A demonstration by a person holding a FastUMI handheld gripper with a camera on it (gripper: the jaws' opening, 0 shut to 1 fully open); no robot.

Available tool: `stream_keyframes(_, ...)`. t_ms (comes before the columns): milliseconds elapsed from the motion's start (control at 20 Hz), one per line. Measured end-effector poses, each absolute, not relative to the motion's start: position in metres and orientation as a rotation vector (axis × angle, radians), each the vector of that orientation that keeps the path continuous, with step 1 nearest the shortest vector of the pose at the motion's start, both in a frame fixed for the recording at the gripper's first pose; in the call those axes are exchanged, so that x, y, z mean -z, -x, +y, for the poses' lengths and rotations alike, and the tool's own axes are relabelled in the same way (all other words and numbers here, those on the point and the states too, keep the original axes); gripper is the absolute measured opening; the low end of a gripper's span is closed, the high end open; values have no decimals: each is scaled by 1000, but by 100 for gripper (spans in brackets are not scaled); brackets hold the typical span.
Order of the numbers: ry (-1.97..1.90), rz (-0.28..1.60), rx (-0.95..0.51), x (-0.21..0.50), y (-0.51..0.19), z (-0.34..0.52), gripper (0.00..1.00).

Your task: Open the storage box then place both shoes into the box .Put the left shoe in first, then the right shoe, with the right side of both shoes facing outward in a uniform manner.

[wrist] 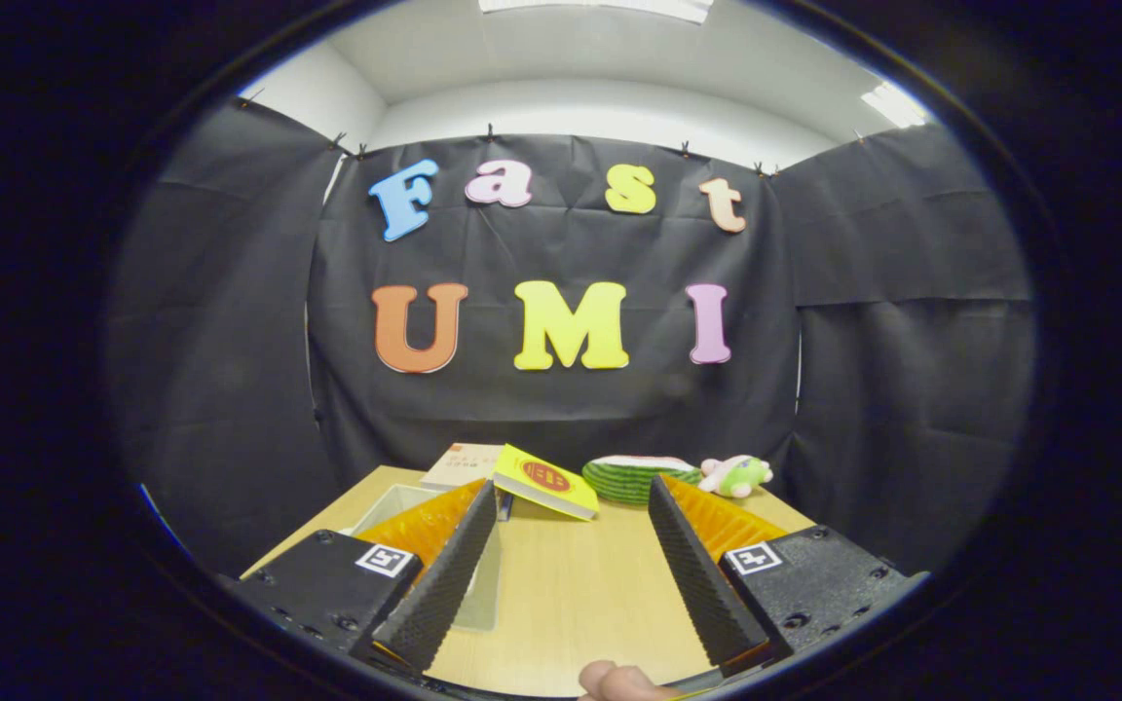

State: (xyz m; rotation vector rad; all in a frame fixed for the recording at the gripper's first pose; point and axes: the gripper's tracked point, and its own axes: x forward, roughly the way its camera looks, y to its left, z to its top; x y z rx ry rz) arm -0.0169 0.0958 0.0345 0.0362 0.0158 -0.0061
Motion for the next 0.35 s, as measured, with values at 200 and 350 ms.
stream_keyframes(200, -41, 20, 17, -34, 26, 97, 100)
stream_keyframes(350, -46, 23, 8, -31, 31, 100, 100)
